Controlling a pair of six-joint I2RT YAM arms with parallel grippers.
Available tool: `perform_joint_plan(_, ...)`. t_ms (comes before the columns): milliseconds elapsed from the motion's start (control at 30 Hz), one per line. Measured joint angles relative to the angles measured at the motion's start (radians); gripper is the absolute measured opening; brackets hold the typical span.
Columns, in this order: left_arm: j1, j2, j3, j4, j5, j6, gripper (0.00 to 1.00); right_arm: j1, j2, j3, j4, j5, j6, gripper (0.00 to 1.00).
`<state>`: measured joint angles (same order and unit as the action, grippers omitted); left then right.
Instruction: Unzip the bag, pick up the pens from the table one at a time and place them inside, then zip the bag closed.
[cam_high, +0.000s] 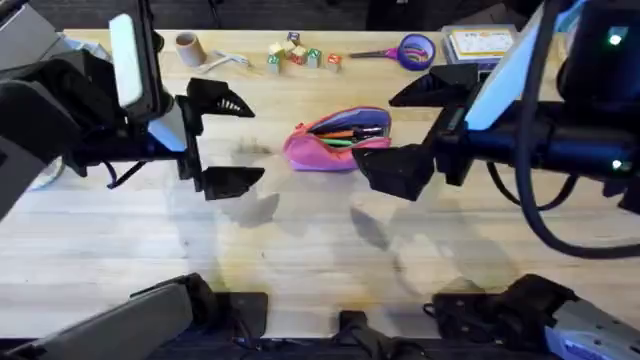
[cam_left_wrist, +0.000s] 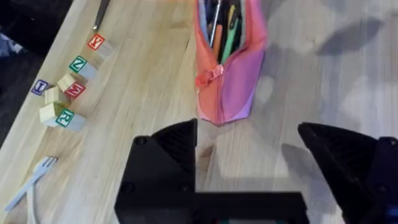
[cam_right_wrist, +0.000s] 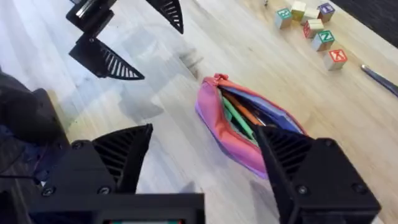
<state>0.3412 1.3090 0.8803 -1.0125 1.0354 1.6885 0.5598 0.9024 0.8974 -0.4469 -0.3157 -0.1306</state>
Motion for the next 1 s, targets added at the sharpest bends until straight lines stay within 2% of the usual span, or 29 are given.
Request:
perform_joint_plan(200,0.0,0.0,0.0,0.018,0.044,-0.1,0.993,0.0,0.0,0.003,-0.001,0.0,0.001,0.998)
perform_joint_plan(233,0.0,0.0,0.0,0.018,0.058,-0.141,0.993,0.0,0.0,0.003,-0.002,0.0,0.003,0.998)
perform_joint_plan(700,0.0,0.0,0.0,0.025,0.063,-0.159,0.993,0.0,0.034,0.019,-0.045,-0.023,0.004,0.997)
perform_joint_plan(833,0.0,0.0,0.0,0.043,0.06,-0.163,0.993,0.0,0.112,0.091,-0.149,-0.023,0.005,0.997)
perform_joint_plan(1000,0.0,0.0,0.0,0.049,0.048,-0.171,0.993,0.003,0.221,0.245,-0.241,-0.023,0.005,0.997)
